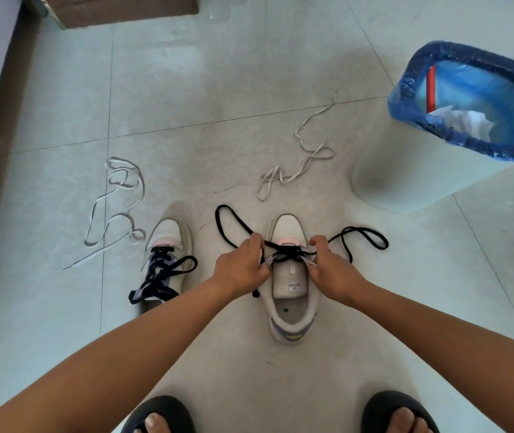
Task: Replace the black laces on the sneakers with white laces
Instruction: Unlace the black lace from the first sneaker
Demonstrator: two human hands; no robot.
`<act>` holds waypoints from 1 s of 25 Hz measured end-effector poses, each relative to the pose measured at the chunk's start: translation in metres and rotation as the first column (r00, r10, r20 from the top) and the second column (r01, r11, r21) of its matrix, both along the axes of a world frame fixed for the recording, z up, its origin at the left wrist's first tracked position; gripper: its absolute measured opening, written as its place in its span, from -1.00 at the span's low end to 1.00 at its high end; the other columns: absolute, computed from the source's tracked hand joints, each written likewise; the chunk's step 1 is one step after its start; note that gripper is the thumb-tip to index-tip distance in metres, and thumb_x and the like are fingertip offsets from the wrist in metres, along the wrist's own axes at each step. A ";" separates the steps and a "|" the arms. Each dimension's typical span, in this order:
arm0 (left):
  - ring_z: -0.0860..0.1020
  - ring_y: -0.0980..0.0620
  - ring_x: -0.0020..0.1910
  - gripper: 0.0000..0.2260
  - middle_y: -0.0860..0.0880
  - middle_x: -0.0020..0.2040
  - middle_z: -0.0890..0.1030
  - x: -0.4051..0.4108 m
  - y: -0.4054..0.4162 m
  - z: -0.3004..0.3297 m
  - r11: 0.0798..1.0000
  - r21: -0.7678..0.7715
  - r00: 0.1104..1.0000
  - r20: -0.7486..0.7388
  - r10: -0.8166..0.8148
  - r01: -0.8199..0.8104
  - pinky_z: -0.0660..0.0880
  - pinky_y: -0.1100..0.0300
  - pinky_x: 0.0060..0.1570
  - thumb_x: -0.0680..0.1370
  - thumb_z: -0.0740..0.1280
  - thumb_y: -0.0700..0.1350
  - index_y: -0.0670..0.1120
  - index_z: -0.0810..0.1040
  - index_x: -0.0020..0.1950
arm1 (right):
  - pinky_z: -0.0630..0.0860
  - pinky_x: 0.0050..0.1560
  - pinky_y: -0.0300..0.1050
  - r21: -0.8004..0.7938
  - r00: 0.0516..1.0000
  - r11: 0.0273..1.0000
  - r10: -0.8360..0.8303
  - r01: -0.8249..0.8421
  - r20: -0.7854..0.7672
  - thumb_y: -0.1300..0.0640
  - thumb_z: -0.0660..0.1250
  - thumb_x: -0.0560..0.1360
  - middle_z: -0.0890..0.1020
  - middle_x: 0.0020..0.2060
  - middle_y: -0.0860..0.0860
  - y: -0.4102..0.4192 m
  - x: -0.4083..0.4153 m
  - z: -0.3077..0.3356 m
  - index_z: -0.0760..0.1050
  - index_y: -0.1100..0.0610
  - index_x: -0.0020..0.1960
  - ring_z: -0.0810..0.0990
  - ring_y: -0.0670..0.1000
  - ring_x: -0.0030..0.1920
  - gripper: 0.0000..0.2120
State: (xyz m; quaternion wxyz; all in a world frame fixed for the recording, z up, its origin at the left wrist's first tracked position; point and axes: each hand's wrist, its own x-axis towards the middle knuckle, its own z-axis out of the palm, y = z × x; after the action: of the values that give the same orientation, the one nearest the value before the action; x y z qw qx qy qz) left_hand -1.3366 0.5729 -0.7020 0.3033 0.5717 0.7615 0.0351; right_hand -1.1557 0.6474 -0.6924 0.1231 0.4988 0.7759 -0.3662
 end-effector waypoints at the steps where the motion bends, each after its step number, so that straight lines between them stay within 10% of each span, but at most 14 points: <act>1: 0.44 0.05 -0.17 -0.73 0.03 0.08 0.47 -0.004 -0.004 -0.001 0.998 0.055 0.999 -0.012 -0.032 0.032 0.28 0.20 -0.33 0.52 0.24 -0.03 -0.03 0.32 0.19 | 0.43 -0.28 -0.02 0.011 0.999 0.999 0.032 -0.032 -0.012 0.14 0.13 0.58 0.55 -0.24 0.08 0.000 0.006 -0.001 0.15 0.07 0.29 0.53 0.10 -0.29 -0.70; 10: 0.39 -0.05 0.14 -0.65 -0.05 0.25 0.32 0.001 0.000 -0.012 0.963 0.093 0.966 -0.079 -0.246 0.253 0.35 0.10 -0.01 0.55 0.18 -0.16 0.07 0.43 0.32 | 0.43 -0.13 -0.03 0.207 0.970 0.947 0.238 -0.244 0.054 0.18 0.09 0.57 0.45 0.18 0.01 -0.004 0.003 -0.009 0.26 -0.06 0.35 0.43 0.07 0.15 -0.62; 15: 0.30 -0.07 0.08 -0.75 -0.04 0.07 0.27 0.013 0.012 -0.003 0.985 0.040 0.977 0.125 -0.171 0.167 0.34 0.09 -0.06 0.43 0.20 -0.34 0.02 0.34 -0.27 | 0.36 0.05 0.07 0.206 0.901 0.920 0.247 -0.334 0.357 0.19 0.11 0.55 0.40 0.21 0.13 -0.009 -0.017 -0.005 0.17 -0.04 0.38 0.38 0.19 0.22 -0.57; 18: 0.31 -0.07 0.10 -0.77 -0.05 0.04 0.25 0.014 0.017 0.002 0.998 0.030 0.965 0.255 -0.053 0.047 0.38 0.05 0.11 0.45 0.21 -0.39 -0.08 0.48 -0.26 | 0.31 0.12 0.10 0.196 0.846 0.903 0.256 -0.382 0.468 0.16 0.17 0.52 0.36 0.23 0.15 -0.006 -0.029 -0.004 0.22 -0.03 0.35 0.33 0.18 0.25 -0.58; 21: 0.34 -0.06 -0.09 -0.75 -0.10 -0.11 0.33 0.013 0.021 0.017 0.995 0.011 0.884 0.461 0.084 -0.100 0.37 0.09 -0.02 0.48 0.18 -0.39 -0.12 0.44 -0.32 | 0.33 0.15 0.08 0.014 0.914 0.977 0.196 -0.215 0.355 0.07 0.24 0.49 0.28 0.21 0.12 -0.001 -0.031 -0.002 0.36 0.00 0.24 0.27 0.17 0.27 -0.68; 25: 0.45 0.09 -0.24 -0.67 0.01 -0.30 0.45 -0.004 0.025 0.054 0.910 -0.122 0.524 0.784 0.333 -0.397 0.36 0.27 -0.14 0.49 0.22 -0.43 -0.06 0.29 -0.32 | 0.40 0.04 -0.21 -0.190 0.971 0.969 -0.185 0.155 -0.151 0.08 0.32 0.44 0.41 -0.05 0.00 0.012 -0.021 0.017 0.56 -0.05 -0.17 0.39 0.01 0.04 -0.94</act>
State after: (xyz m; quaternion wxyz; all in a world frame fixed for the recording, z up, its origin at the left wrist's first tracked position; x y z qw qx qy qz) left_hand -1.3405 0.5979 -0.6478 0.5722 0.3349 0.6490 0.3732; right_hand -1.1769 0.6598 -0.6758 0.0692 0.5181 0.7021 -0.4835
